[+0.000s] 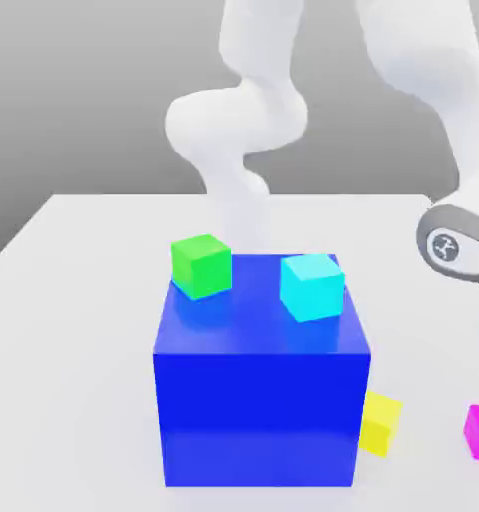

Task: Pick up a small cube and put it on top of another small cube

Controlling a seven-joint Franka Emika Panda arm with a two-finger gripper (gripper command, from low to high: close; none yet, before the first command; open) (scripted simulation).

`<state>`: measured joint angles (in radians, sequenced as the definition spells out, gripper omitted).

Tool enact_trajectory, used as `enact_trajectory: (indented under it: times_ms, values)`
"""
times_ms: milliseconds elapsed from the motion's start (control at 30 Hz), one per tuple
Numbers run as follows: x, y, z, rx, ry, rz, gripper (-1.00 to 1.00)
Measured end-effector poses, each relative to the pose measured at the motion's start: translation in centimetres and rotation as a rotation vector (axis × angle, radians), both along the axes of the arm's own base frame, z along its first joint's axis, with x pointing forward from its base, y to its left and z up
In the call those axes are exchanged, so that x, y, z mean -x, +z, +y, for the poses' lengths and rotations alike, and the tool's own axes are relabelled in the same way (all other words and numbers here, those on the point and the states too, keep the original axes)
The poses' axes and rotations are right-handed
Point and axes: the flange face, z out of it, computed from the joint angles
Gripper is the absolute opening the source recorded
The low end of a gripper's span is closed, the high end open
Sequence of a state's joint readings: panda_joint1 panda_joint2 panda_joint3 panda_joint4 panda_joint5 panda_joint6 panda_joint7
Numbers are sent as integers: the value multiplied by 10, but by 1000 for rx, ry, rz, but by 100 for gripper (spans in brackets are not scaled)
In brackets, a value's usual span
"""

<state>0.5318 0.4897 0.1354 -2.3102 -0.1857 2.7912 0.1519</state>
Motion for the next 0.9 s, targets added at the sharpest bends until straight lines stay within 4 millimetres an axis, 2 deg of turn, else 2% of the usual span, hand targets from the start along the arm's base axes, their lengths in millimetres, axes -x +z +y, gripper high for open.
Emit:
enact_trajectory:
  times_ms: [167, 200, 233, 367, 400, 433, 600, 667, 767, 800, 900]
  values:
    - [0, 0, 0, 1, 0, 1, -100]
    - [1, -5, 0, 1, 1, 1, -100]
    - [0, -1, 0, 1, 1, 1, -100]
    - [0, 46, 0, 2, 1, 1, -100]
    - [-5, 55, 2, -2, -7, -6, -100]
    - [-11, 67, -5, -3, -44, -9, -100]
    - [-43, 131, -69, -2, -335, -21, -100]
    - [-54, 156, -107, 0, -478, -26, -100]
    - [-60, 192, -158, 3, -681, -34, -100]
    - [-57, 203, -166, 4, -727, -36, -100]
    - [-48, 232, -207, 7, -903, -36, -100]
